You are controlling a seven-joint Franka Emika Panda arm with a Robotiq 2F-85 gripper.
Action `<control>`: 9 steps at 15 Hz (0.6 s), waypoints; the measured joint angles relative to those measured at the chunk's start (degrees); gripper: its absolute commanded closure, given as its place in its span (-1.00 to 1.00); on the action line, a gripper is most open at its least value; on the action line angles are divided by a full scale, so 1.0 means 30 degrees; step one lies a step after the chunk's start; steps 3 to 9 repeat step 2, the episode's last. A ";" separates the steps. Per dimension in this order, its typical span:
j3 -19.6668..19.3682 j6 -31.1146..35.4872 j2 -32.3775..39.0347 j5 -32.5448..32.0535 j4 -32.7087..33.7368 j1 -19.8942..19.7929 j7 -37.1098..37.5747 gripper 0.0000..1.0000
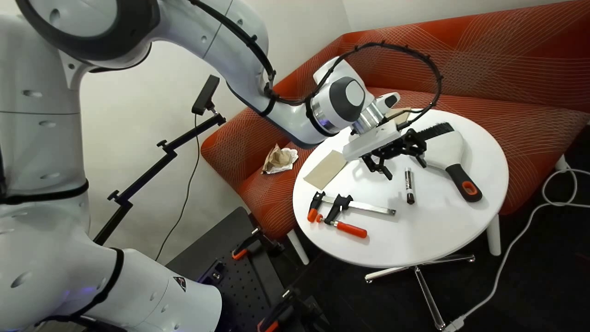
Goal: Remove the marker from the mug and put it on the table
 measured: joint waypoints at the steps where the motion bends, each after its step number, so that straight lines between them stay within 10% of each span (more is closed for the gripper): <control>1: 0.0004 0.0003 -0.0015 0.0000 0.0000 0.0001 0.0000 -1.00; 9: 0.0006 0.0004 -0.0030 0.0000 0.0000 0.0002 0.0000 -1.00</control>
